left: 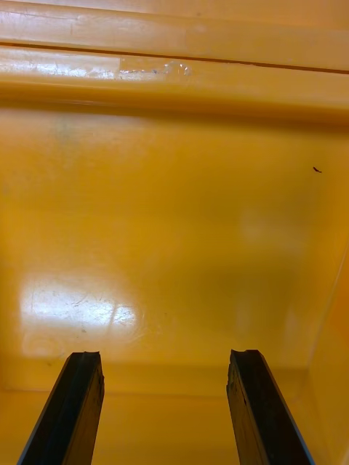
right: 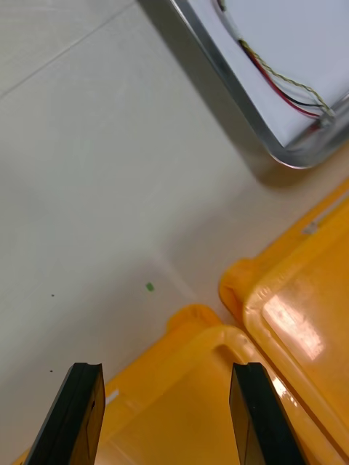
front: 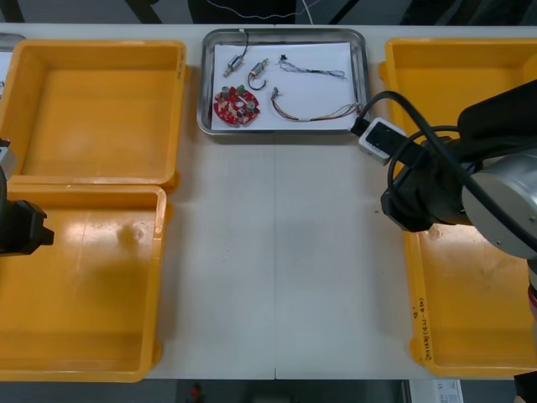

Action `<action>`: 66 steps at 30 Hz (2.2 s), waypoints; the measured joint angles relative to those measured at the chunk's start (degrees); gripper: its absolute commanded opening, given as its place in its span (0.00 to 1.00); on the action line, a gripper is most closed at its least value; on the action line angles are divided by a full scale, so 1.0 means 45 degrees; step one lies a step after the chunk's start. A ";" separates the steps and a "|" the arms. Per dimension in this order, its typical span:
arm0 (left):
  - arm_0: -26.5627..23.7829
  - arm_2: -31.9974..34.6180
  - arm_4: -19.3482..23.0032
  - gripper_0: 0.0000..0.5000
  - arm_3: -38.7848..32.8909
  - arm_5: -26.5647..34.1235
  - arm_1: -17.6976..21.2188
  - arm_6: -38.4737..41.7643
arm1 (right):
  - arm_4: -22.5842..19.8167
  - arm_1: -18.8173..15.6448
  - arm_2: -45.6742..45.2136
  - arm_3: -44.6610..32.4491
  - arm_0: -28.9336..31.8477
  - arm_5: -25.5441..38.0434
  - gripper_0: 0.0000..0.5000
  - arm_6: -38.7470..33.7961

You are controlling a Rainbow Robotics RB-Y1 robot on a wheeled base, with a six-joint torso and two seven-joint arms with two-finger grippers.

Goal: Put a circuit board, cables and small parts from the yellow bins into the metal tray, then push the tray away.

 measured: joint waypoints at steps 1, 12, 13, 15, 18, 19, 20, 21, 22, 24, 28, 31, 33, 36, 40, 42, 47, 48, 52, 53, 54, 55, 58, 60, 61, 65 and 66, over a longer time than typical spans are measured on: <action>0.0000 0.0000 0.0000 1.00 0.0000 0.0000 0.0000 0.0000 | -0.0020 0.0001 -0.0299 -0.0112 0.0099 0.0001 1.00 -0.0027; 0.0000 0.0002 0.0001 1.00 -0.0003 0.0000 0.0000 0.0000 | -0.0507 0.0002 -0.3535 -0.0423 0.1545 0.0006 1.00 -0.0697; 0.0000 0.0002 0.0001 1.00 -0.0003 0.0000 0.0000 0.0000 | -0.0565 0.0000 -0.3808 -0.0423 0.1681 0.0006 1.00 -0.0708; 0.0000 0.0002 0.0001 1.00 -0.0004 0.0000 0.0000 0.0000 | -0.0767 -0.0013 -0.4349 -0.0418 0.1945 0.0006 1.00 -0.0754; 0.0001 0.0004 0.0001 1.00 -0.0005 0.0000 0.0000 0.0000 | -0.1366 -0.0093 -0.5196 -0.0292 0.2253 0.0006 1.00 -0.0854; 0.0001 0.0004 0.0001 1.00 -0.0006 0.0000 0.0000 0.0000 | -0.1617 -0.0142 -0.5510 -0.0154 0.2320 0.0006 1.00 -0.0858; 0.0001 0.0006 0.0001 1.00 -0.0006 0.0000 0.0000 0.0000 | -0.1855 -0.0194 -0.5820 0.0014 0.2366 0.0007 1.00 -0.0858; 0.0001 0.0008 0.0001 1.00 -0.0006 0.0000 0.0001 0.0000 | -0.2051 -0.0254 -0.6117 0.0208 0.2400 0.0007 1.00 -0.0858; 0.0002 0.0009 0.0001 1.00 -0.0007 0.0000 0.0002 0.0000 | -0.2246 -0.0316 -0.6397 0.0455 0.2417 0.0007 1.00 -0.0859; 0.0002 0.0014 0.0001 1.00 -0.0007 0.0000 0.0002 0.0000 | -0.2438 -0.0438 -0.6821 0.0910 0.2421 0.0007 1.00 -0.0864; 0.0002 0.0022 0.0001 1.00 -0.0008 0.0000 0.0003 -0.0001 | -0.2440 -0.0745 -0.7102 0.1525 0.2421 0.0007 1.00 -0.1179; 0.0002 0.0023 0.0001 1.00 -0.0008 0.0000 0.0003 -0.0001 | -0.2403 -0.0994 -0.7103 0.1856 0.2421 0.0007 1.00 -0.1525; 0.0002 0.0024 0.0001 1.00 -0.0008 0.0000 0.0003 -0.0001 | -0.2392 -0.1138 -0.7104 0.2058 0.2421 0.0007 1.00 -0.1531; 0.0002 0.0024 0.0001 1.00 -0.0008 0.0000 0.0003 -0.0001 | -0.2391 -0.1317 -0.7110 0.2415 0.2417 0.0007 1.00 -0.1549; 0.0002 0.0024 0.0001 1.00 -0.0008 0.0000 0.0003 -0.0001 | -0.2392 -0.1421 -0.7166 0.3016 0.2371 0.0007 1.00 -0.1720; 0.0002 0.0024 0.0001 1.00 -0.0008 0.0000 0.0003 -0.0001 | -0.2409 -0.1435 -0.7198 0.3406 0.2293 0.0007 1.00 -0.2163; 0.0002 0.0024 0.0001 1.00 -0.0009 0.0000 0.0003 -0.0001 | -0.2582 -0.1436 -0.7243 0.4021 0.2044 0.0007 1.00 -0.3927; 0.0002 0.0024 0.0001 1.00 -0.0009 0.0000 0.0003 -0.0001 | -0.2630 -0.1436 -0.7243 0.4078 0.1998 0.0007 1.00 -0.4110; 0.0002 0.0024 0.0001 1.00 -0.0009 0.0000 0.0003 -0.0001 | -0.2923 -0.1436 -0.7243 0.4114 0.1872 0.0007 1.00 -0.4768; 0.0002 0.0025 0.0001 1.00 -0.0009 0.0000 0.0003 -0.0001 | -0.3126 -0.1438 -0.7243 0.4115 0.1844 0.0007 1.00 -0.5042; 0.0002 0.0025 0.0001 1.00 -0.0009 0.0000 0.0003 -0.0001 | -0.3390 -0.1442 -0.7243 0.4117 0.1818 0.0007 1.00 -0.5359; 0.0002 0.0025 0.0001 1.00 -0.0009 0.0000 0.0003 -0.0002 | -0.3595 -0.1446 -0.7243 0.4118 0.1794 0.0007 1.00 -0.5665; 0.0002 0.0025 0.0001 1.00 -0.0009 0.0000 0.0003 -0.0002 | -0.4028 -0.1519 -0.7243 0.4120 0.1702 0.0007 1.00 -0.6003; 0.0002 0.0026 0.0001 1.00 -0.0009 0.0000 0.0003 -0.0002 | -0.4185 -0.1641 -0.7243 0.4120 0.1643 0.0007 1.00 -0.6004; 0.0002 0.0026 0.0001 1.00 -0.0009 0.0000 0.0003 -0.0002 | -0.4207 -0.1726 -0.7242 0.4120 0.1624 0.0007 1.00 -0.6004; 0.0002 0.0026 0.0001 1.00 -0.0010 0.0000 0.0003 -0.0002 | -0.4291 -0.2245 -0.7241 0.4120 0.1600 0.0007 1.00 -0.6003; 0.0002 0.0027 0.0001 1.00 -0.0010 0.0000 0.0003 -0.0002 | -0.4315 -0.2389 -0.7241 0.4120 0.1600 0.0007 1.00 -0.6003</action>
